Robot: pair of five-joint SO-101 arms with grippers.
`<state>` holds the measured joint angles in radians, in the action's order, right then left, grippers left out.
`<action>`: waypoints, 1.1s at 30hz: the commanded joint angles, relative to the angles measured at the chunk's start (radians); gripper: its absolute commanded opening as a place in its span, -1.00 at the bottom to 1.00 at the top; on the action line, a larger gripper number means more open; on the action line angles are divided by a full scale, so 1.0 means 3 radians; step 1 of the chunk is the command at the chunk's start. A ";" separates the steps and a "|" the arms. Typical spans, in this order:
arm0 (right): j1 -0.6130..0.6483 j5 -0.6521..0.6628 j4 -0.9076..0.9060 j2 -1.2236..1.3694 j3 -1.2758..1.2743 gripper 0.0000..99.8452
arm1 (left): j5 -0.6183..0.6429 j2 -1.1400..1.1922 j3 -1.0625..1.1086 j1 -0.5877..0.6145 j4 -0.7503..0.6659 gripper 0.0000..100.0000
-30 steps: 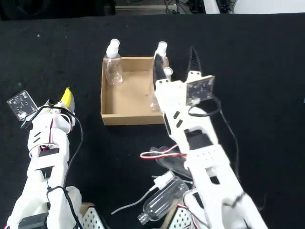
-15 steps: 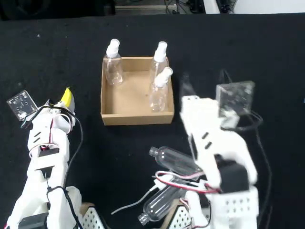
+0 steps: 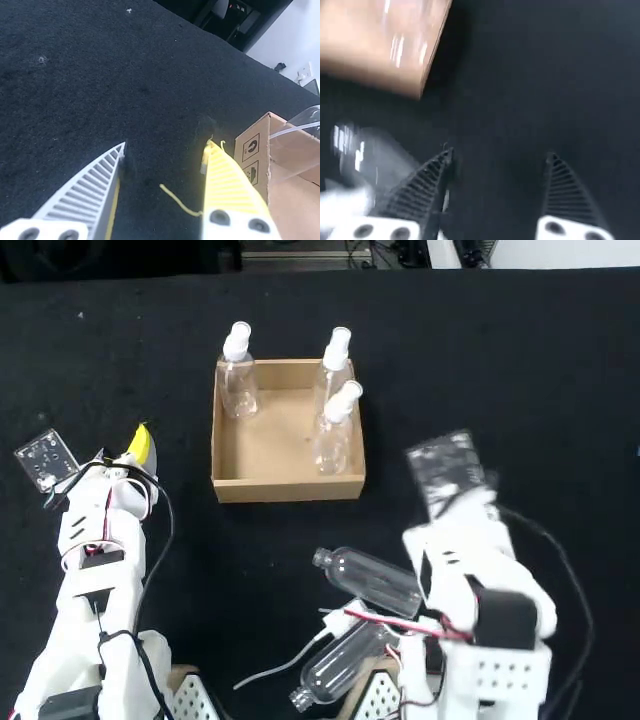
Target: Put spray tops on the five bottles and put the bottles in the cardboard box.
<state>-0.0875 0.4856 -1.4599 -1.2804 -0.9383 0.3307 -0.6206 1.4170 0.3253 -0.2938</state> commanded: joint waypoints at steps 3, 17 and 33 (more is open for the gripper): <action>0.0061 0.1181 -0.0455 0.0335 0.0166 -0.49 | 0.0026 -0.0015 -0.0018 -0.0038 -0.0066 -0.56; 0.0614 0.1335 -0.0010 0.1051 -0.0427 -0.48 | 0.0026 -0.0015 -0.0013 -0.0038 -0.0066 -0.56; 0.0619 0.1734 0.0036 0.1383 -0.0534 -0.48 | 0.0026 -0.0015 -0.0018 -0.0038 -0.0066 -0.56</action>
<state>0.0829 0.9659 -1.4784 -0.8846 -1.0748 0.3307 -0.6206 1.4170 0.3253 -0.2938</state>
